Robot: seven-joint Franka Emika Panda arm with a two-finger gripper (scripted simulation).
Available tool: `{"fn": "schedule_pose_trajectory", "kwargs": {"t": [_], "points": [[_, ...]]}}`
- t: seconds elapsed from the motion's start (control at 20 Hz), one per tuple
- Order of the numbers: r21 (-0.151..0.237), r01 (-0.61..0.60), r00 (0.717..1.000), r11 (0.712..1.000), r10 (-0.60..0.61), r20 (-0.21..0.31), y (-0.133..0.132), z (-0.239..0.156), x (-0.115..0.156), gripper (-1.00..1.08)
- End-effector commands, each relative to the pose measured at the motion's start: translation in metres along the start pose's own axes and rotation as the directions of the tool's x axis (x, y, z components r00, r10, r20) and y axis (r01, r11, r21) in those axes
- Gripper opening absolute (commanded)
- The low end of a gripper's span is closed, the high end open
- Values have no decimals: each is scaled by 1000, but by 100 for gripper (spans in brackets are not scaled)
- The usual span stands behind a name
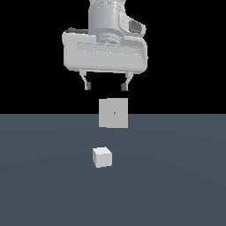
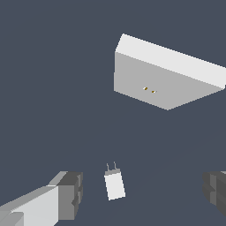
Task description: Plug the charger into the wall socket.
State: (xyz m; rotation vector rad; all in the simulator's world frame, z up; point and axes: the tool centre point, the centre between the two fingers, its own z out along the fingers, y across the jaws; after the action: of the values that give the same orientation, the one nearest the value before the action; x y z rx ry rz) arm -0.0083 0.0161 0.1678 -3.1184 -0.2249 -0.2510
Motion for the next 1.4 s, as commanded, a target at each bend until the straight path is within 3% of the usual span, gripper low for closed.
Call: {"fn": "schedule_pose_trajectory", "kwargs": {"t": [0.0,0.8,1.35], "points": [[5,21,1000,1000,-21,-20,-2,9,-10,100],[30,151,979,988,-146,-144,-13,71,-62,100],[39,196,965,980,-185,-186,-17,94,-77,100]]}}
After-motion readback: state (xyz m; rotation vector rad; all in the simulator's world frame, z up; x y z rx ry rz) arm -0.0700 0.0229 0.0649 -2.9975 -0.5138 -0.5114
